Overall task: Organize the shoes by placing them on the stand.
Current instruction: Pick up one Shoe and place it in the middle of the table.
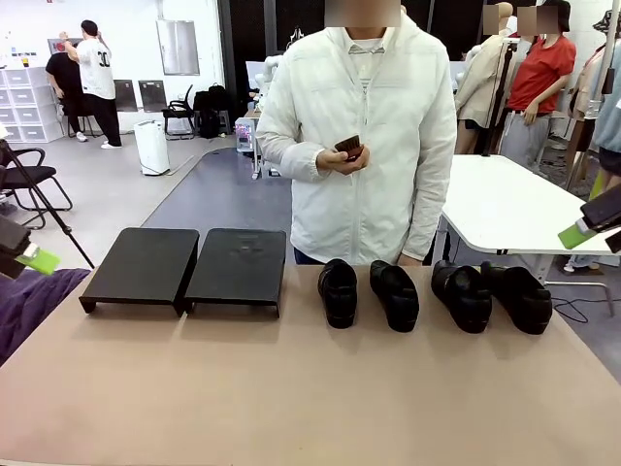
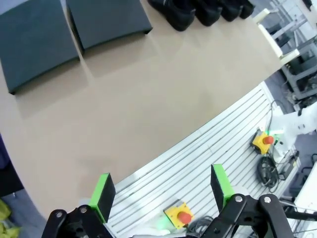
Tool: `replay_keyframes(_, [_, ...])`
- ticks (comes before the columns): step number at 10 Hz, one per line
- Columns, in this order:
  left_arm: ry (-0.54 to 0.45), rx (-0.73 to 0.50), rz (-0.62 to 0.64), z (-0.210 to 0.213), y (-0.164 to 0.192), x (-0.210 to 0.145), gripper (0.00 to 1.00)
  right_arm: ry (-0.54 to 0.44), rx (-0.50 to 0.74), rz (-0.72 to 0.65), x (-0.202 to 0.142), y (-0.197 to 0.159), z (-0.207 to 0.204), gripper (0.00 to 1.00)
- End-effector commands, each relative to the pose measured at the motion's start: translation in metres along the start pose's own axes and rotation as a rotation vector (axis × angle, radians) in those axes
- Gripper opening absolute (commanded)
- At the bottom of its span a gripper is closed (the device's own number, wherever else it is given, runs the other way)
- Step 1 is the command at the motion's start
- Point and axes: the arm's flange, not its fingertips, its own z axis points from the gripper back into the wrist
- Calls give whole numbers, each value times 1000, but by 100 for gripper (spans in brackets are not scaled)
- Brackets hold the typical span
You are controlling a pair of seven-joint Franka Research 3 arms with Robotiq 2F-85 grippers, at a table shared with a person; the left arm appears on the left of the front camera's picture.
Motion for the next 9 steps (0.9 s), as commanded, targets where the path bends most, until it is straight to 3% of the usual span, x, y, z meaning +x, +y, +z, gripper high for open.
replay_keyframes(1, [15, 0, -37, -2, -14, 3, 100, 28, 23, 44, 9, 16, -1, 100])
replay_keyframes(6, [15, 0, -37, -2, -14, 3, 100, 23, -7, 41, 4, 17, -6, 100])
replay_keyframes(8, [15, 0, -37, -2, -14, 3, 100, 133, -18, 28, 59, -1, -32, 100])
replay_keyframes(9, [15, 0, -37, -2, -14, 3, 100, 139, -25, -11, 83, -15, -47, 100])
